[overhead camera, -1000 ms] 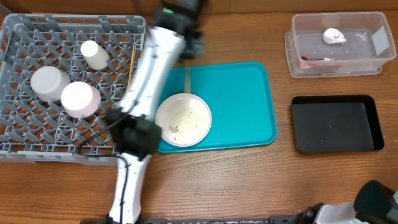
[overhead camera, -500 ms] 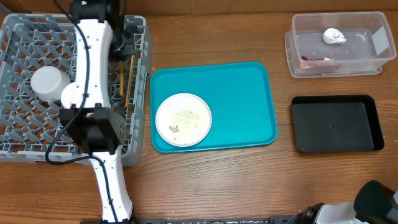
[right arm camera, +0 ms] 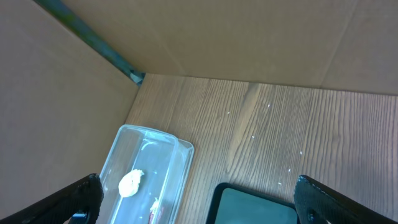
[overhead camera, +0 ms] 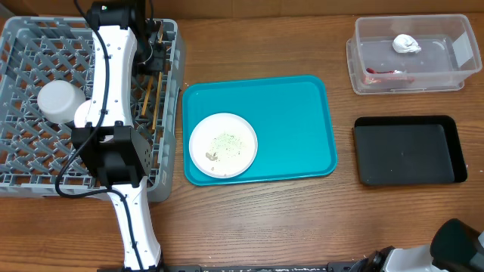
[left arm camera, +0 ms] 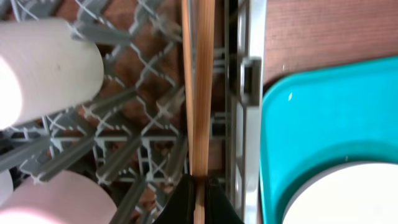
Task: Sort waste into correct bins and load items into the dishwasher
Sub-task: 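Carry the second chopstick to the rack and insert it, then release the chopstick and hold the left gripper above the rack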
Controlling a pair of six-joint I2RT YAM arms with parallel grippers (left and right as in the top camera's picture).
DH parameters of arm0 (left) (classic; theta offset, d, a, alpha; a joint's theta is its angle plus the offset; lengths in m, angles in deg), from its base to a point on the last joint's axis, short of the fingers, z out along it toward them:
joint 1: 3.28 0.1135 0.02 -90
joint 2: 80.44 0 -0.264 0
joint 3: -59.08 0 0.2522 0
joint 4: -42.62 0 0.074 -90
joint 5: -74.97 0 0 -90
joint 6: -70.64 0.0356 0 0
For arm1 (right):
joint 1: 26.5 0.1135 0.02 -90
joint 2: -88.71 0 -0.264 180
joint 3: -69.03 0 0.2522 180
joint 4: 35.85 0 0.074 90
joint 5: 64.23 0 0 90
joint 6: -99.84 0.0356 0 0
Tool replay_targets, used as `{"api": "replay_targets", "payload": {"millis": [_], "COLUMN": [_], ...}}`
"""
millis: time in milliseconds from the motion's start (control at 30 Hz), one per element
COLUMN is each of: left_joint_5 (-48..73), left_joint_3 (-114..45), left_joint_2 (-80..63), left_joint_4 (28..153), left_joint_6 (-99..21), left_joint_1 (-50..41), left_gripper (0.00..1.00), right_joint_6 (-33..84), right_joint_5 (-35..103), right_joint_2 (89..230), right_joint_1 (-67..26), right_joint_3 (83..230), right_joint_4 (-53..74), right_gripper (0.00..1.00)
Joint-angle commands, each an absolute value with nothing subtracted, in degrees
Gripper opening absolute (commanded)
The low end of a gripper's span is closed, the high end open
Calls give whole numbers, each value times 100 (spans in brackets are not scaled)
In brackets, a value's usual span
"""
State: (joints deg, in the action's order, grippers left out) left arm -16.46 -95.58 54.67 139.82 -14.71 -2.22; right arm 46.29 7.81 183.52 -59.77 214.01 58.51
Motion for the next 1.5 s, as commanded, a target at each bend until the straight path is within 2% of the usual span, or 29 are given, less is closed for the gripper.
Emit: {"api": "replay_targets", "payload": {"millis": [0, 167, 200, 233, 300, 333, 367, 733, 833, 933, 1100, 1200, 1333, 1467], "left_joint_5": [-1537, -1539, -1537, -1537, -1539, -1539, -1539, -1485, -1032, -75, 2887, 3988, 3453, 1272], "left_joint_3": [-9538, -9538, -9538, -9538, -9538, -9538, -9538, -9759, -10076, -10277, -10288, -10283, -10281, -10281], "left_joint_2": [5526, 5526, 5526, 5526, 5526, 5526, 5526, 5305, 5087, 4785, 4464, 4483, 4483, 4483], "left_joint_4": [13905, 13910, 13907, 13905, 13901, 13903, 13907, 14349, 14460, 14283, 14181, 14408, 15040, 15127], "left_joint_6": [-1793, -1828, -1830, -1834, -1858, -1867, -1878, -2400, -2562, -2562, -2671, -2665, -2415, -2472], "left_joint_1": [-255, -255, -257, -259, -259, -257, -257, -307, -333, -333, -351, -528, -1079, -1745], "left_gripper": [4, 4, 10, 25, 48, 85, 100, 100, 100, 100, 100, 99, 100, 100], "right_joint_6": [4677, 4677, 4677, 4677, 4677, 4677, 4677, 4677, 4677, 4677, 4677, 4677, 4677, 4677], "right_joint_5": [740, 740, 740, 740, 740, 740, 740, 740, 740, 740, 740, 740, 740, 740], "right_joint_2": [18323, 18323, 18323, 18323, 18323, 18323, 18323, 18323, 18323, 18323, 18323, 18326, 18323, 18323], "right_joint_1": [-5969, -5969, -5969, -5969, -5967, -5969, -5969, -5969, -5969, -5969, -5969, -5969, -5969, -5969], "right_joint_3": [21404, 21404, 21404, 21404, 21404, 21404, 21404, 21404, 21404, 21404, 21404, 21404, 21404, 21404], "right_joint_4": [5823, 5823, 5823, 5823, 5823, 5823, 5823, 5823, 5823, 5823, 5823, 5823, 5823, 5823], "right_gripper": [100, 100, 100, 100, 100, 100, 100, 100, 100, 100, 100, 100, 100, 100]}}
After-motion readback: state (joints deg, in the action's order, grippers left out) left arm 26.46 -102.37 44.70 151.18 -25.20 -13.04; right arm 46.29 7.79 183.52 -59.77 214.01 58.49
